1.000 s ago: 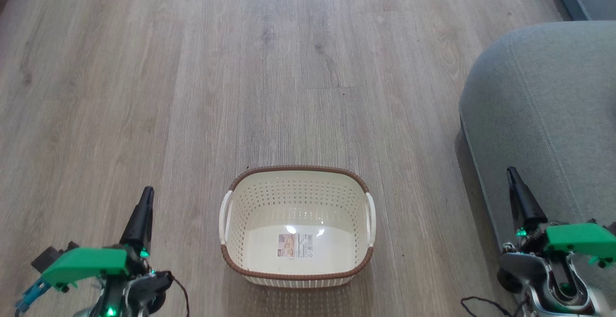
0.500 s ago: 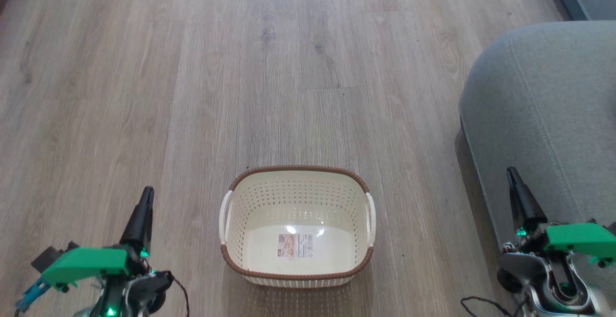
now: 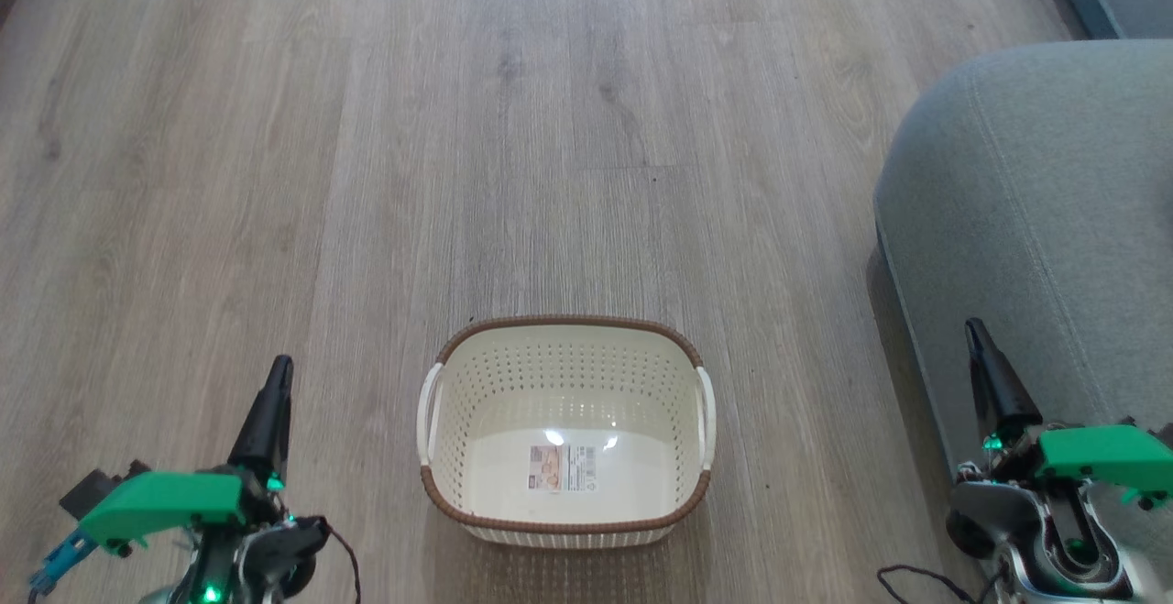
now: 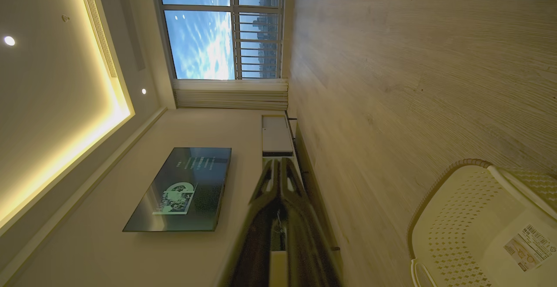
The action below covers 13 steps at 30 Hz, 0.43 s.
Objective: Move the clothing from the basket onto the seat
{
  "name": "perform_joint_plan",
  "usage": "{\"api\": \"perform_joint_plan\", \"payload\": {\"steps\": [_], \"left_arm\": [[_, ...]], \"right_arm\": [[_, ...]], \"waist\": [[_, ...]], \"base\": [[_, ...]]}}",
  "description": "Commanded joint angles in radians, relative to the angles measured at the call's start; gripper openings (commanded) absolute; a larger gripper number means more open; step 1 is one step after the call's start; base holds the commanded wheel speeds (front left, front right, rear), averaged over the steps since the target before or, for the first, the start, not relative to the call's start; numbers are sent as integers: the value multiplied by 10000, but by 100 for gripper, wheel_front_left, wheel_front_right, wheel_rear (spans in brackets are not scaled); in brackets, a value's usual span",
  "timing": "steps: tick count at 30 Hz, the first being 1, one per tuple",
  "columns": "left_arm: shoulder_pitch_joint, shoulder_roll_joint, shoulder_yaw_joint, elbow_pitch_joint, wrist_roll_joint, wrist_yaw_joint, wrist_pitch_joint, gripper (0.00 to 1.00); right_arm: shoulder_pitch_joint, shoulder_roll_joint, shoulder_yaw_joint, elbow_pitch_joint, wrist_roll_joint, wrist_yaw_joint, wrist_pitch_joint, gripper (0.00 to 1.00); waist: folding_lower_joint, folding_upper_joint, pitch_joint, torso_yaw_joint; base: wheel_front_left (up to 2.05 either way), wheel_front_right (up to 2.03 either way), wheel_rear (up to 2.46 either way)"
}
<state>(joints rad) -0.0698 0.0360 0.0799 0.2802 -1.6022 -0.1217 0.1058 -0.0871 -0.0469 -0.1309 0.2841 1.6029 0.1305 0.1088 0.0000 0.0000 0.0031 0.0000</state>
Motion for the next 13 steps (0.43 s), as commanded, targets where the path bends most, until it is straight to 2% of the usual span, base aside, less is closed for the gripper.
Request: {"api": "perform_joint_plan", "payload": {"steps": [1, 13], "left_arm": [[-382, 143, 338, -351, -66, -90, 74, 0], [-382, 143, 338, -351, -66, -90, 74, 0]], "right_arm": [[-208, -33, 172, -393, 58, 2, 43, 0], [-208, -33, 172, -393, 58, 2, 43, 0]], "waist": [[0, 0, 0, 0], [0, 0, 0, 0]], "base": [[0, 0, 0], [0, 0, 0]]}}
